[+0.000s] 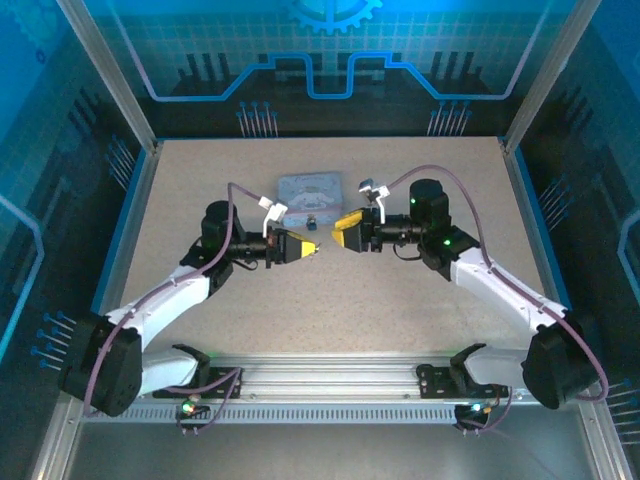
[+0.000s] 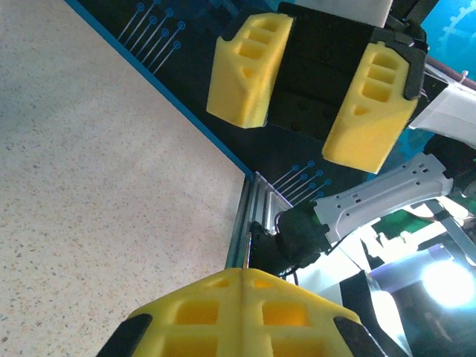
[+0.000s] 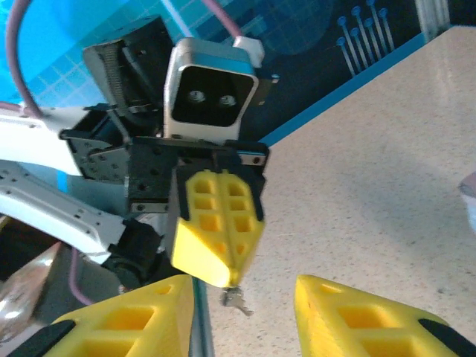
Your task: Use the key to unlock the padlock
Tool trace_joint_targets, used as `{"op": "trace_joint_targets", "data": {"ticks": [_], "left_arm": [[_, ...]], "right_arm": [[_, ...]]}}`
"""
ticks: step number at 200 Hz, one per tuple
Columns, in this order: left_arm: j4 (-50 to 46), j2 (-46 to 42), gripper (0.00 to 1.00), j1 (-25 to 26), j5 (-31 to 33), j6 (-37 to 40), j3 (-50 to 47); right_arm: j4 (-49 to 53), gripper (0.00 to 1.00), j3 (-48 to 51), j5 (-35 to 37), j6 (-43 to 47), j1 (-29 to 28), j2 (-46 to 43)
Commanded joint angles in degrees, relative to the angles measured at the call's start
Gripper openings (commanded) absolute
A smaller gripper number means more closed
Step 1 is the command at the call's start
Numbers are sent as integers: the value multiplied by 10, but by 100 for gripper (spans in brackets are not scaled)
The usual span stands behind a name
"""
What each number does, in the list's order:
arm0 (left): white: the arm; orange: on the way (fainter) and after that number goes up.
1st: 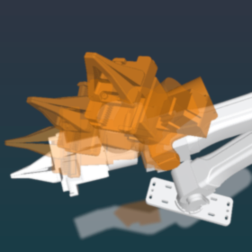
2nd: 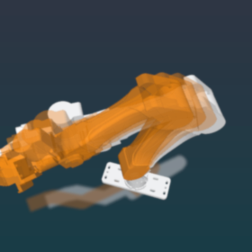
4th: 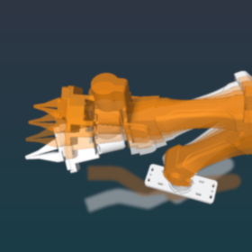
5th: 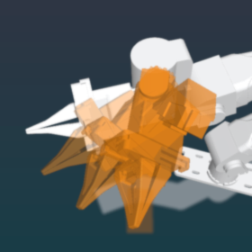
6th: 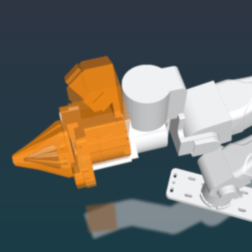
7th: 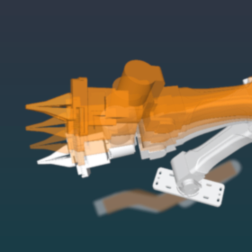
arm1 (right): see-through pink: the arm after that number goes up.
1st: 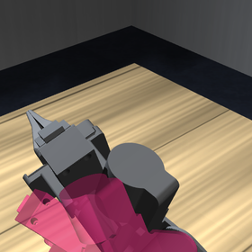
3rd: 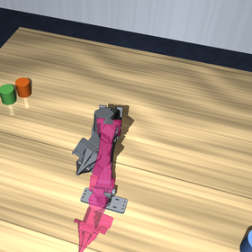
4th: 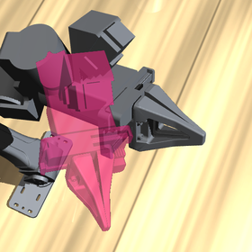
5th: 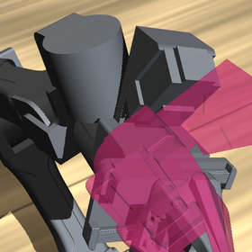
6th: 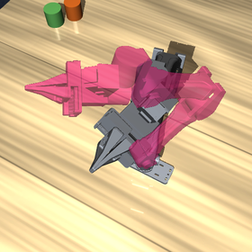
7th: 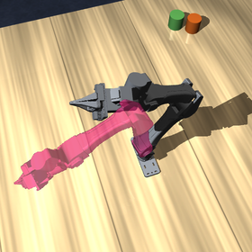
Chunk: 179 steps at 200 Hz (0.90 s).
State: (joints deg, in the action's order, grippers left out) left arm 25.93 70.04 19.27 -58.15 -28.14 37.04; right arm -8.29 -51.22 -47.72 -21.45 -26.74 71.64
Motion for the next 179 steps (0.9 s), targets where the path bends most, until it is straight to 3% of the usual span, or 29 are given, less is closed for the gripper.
{"op": "trace_joint_targets", "data": {"ticks": [1, 32, 52, 72, 100, 144, 150, 162, 170, 179], "left_arm": [[16, 8, 0, -5, -28, 3, 22], [23, 11, 0, -5, -30, -2, 23], [20, 8, 0, -5, -30, -1, 23], [19, 6, 0, -5, -30, 0, 23], [11, 3, 0, -5, -28, 6, 23], [6, 0, 0, -5, 0, 8, 20], [2, -3, 18, -5, 13, 6, 18], [2, -10, 41, -6, 30, 1, 10], [4, -16, 49, -7, 41, -4, 2], [13, -21, 51, -7, 49, -13, -6]], "right_arm": [[14, 39, -19, -49, -34, -13, 22], [19, 37, -39, -61, -39, -44, 62], [15, 31, -50, -60, -46, -51, 81], [11, 21, -57, -59, -51, -54, 92], [5, 0, -62, -61, -54, -57, 100], [10, 0, -59, -41, -39, -57, 97], [10, 0, -57, -32, -35, -57, 95], [9, 0, -51, -10, -30, -55, 88], [5, 0, -47, -1, -28, -54, 86], [-2, 0, -43, 7, -28, -52, 83]]}}
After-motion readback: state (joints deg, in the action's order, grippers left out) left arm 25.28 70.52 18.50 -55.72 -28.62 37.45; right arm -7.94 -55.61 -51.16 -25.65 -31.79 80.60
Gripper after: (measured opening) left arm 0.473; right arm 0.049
